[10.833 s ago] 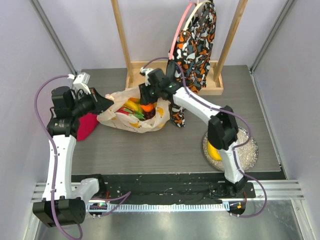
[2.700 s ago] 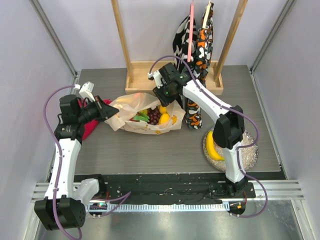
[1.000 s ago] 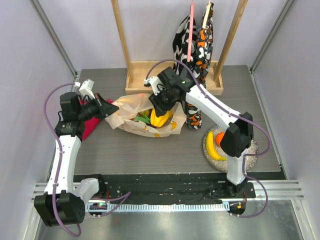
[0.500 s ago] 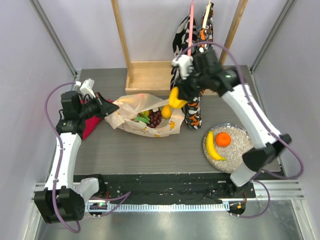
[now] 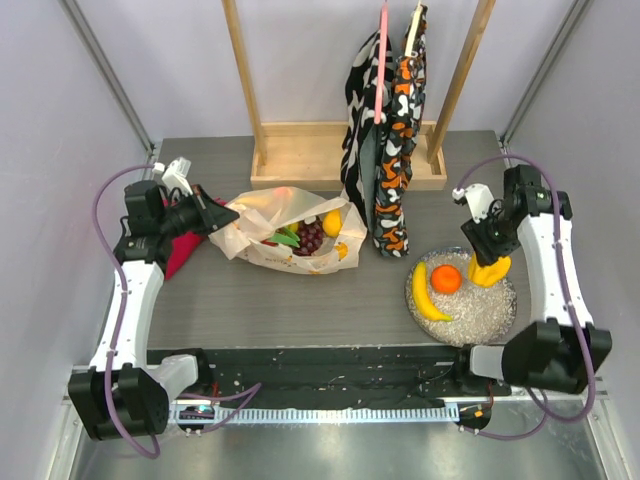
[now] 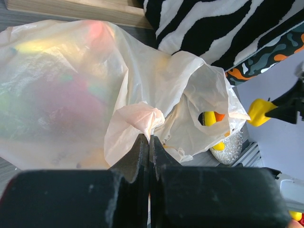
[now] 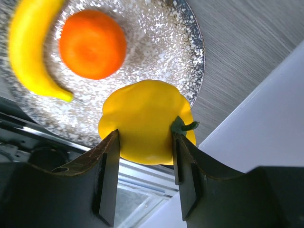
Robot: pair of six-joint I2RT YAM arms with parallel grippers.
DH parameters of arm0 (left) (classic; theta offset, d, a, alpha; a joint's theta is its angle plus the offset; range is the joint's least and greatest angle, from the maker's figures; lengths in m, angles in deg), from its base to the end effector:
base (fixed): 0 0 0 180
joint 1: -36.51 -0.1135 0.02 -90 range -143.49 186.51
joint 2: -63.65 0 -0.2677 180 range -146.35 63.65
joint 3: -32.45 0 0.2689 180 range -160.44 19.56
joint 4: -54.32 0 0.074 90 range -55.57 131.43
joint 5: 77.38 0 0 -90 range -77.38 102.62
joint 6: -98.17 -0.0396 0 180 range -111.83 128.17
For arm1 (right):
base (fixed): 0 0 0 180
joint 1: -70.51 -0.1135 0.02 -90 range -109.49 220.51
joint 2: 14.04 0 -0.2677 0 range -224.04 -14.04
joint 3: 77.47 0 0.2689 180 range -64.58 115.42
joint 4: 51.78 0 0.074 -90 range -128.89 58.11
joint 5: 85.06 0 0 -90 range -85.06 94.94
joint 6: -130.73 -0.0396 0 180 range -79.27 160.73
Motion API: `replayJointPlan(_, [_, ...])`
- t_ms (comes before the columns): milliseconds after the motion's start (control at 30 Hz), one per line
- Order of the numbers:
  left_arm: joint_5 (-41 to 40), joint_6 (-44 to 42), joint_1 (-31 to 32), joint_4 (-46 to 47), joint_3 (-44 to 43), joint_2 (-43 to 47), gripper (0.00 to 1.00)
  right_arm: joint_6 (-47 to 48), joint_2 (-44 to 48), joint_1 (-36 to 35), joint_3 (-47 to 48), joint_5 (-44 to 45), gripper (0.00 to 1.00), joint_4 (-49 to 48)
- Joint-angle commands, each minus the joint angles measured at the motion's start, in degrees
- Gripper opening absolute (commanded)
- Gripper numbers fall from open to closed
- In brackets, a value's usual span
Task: Take the fake fruits out of the plastic bag
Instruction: Place the fake fruit on the plate.
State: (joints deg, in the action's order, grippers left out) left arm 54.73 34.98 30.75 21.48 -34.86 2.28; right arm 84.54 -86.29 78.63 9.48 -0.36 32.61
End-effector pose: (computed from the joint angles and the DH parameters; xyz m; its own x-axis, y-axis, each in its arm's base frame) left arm 0.2528 -0.0012 0.3295 -0.6365 -0.4005 -0.6591 0.2615 0.6919 -0.6730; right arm 0.2360 -0.0300 0.3303 -0.7454 -0.5899 -0.3105 -0.5641 0.8063 -0.1778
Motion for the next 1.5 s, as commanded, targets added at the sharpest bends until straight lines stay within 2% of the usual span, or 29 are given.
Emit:
replayJointPlan(0, [0.96,-0.44,0.05,2.19,-2.8,-0.16,0.0,9.16,-6.83,2.69,-1.55,1.17,0.05,-5.58])
replayJointPlan(200, [0.52,-1.4,0.05,1.32,-2.63,0.37,0.0,12.35,-17.2,2.69,0.81,0.91,0.07,-10.68])
replayJointPlan(433, [-0.18,-3.51,0.05,-1.41,-2.36,1.16,0.0,15.78,-24.86,2.52,4.94,-4.18,0.11,-9.2])
replayJointPlan(667, [-0.53,-4.22,-0.04,-2.29,-3.24,-0.16,0.0,15.6,-26.37,-2.13,7.41,-8.75,0.13,-6.91])
replayJointPlan(800, [-0.36,-4.39,-0.04,-2.29,-4.21,-1.21,0.0,15.95,-25.23,-4.68,5.4,-9.73,0.13,-4.71])
replayJointPlan(900, [-0.36,-4.31,-0.04,-2.29,-4.47,-1.83,0.0,15.69,-23.73,-5.92,2.33,-9.47,0.16,-5.67])
replayJointPlan(1000, [-0.1,-4.22,0.05,-2.2,-4.74,-2.09,0.0,14.11,-23.64,-6.01,1.26,-9.2,0.29,-7.34])
replayJointPlan(1067, [-0.01,-4.04,0.05,-2.03,-4.74,-2.44,0.0,13.67,-24.08,-6.01,1.43,-8.85,0.44,-7.7])
replayJointPlan(1133, [0.08,-3.87,0.13,-1.68,-4.74,-2.62,0.0,11.92,-24.52,-5.92,2.92,-8.59,0.71,-7.87])
replayJointPlan(1200, [0.08,-3.69,0.14,-1.59,-4.82,-2.53,0.0,10.86,-24.17,-5.84,6.68,-9.81,0.78,-6.13])
replayJointPlan(1233, [0.17,-3.69,0.22,-1.5,-4.83,-2.53,0.0,10.51,-23.65,-5.83,8.54,-11.82,0.85,-4.81])
replayJointPlan(1333, [0.08,-3.61,0.13,-1.41,-4.65,-2.36,0.0,9.71,-22.59,-6.45,18.2,-15.78,0.89,2.74])
replayJointPlan(1400, [0.26,-3.17,0.13,-0.98,-4.39,-2.01,0.0,11.2,-21.8,-8.64,26.43,-19.82,0.91,10.53])
replayJointPlan(1433, [0.43,-2.9,0.22,-0.89,-4.3,-1.92,0.0,12.16,-21.45,-10.82,29.01,-21.32,0.99,12.85])
replayJointPlan(1467, [0.52,-2.73,0.14,-0.54,-3.95,-2.0,0.0,12.09,-20.23,-12.76,31.03,-23.16,1.0,14.09])
